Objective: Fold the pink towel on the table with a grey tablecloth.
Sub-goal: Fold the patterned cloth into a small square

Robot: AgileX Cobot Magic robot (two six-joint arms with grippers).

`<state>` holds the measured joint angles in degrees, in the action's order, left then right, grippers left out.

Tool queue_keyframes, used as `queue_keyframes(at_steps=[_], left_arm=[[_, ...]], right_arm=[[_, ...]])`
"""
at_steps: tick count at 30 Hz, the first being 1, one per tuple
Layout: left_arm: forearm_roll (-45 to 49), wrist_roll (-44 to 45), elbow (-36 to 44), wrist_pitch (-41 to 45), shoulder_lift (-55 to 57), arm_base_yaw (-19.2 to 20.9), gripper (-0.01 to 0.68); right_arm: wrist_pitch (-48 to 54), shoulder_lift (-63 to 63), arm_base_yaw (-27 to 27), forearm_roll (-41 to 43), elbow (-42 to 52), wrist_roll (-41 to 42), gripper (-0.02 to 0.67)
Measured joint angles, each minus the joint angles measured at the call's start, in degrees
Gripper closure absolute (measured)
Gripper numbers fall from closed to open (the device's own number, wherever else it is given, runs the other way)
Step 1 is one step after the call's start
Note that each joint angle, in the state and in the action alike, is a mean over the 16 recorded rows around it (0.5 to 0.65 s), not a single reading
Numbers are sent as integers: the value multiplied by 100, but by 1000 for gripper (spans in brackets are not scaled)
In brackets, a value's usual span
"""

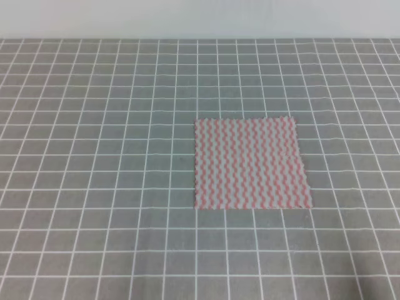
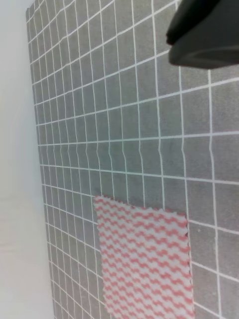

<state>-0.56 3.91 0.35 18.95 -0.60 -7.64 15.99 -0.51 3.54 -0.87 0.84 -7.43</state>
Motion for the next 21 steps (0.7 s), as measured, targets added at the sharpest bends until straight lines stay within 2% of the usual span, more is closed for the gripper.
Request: queue_keyframes(at_steps=[21], left_arm=[[9,0,79,11,-108,-8,675]], right_arm=[[-9,17,2,10,-28,1,666]])
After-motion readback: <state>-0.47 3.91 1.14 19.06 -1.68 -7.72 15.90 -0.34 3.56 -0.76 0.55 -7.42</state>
